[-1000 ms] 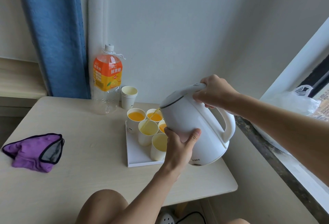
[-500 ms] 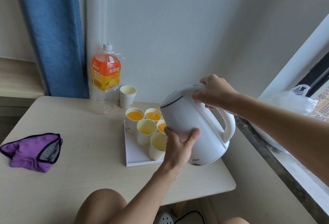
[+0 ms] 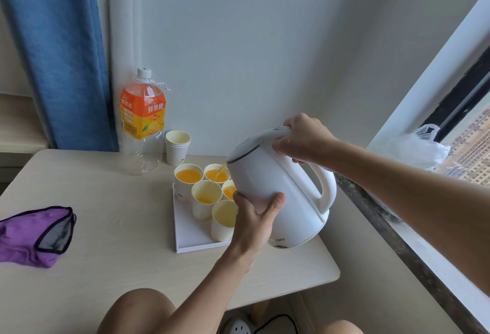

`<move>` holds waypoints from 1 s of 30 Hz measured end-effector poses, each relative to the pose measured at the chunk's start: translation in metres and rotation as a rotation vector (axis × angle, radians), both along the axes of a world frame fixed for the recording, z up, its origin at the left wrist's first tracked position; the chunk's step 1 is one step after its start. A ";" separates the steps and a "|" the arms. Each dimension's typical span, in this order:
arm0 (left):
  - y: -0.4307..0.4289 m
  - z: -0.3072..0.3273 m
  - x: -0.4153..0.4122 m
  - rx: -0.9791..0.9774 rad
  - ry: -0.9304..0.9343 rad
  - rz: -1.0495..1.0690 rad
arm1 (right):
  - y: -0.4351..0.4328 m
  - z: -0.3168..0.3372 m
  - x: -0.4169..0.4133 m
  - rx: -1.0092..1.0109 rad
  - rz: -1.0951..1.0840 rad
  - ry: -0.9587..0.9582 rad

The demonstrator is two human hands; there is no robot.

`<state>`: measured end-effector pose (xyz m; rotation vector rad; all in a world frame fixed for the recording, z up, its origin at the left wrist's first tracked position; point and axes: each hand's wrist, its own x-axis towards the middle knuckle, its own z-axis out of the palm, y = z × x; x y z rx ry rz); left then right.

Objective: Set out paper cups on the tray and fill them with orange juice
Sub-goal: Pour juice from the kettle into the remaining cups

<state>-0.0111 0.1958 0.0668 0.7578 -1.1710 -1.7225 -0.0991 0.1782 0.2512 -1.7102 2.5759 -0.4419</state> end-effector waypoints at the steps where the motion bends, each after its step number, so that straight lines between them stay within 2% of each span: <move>1: 0.000 0.000 0.000 0.000 -0.001 -0.002 | 0.000 0.000 0.000 0.001 -0.001 0.001; 30: 0.001 -0.005 -0.006 0.030 -0.009 -0.037 | 0.003 0.001 0.000 0.043 -0.009 0.046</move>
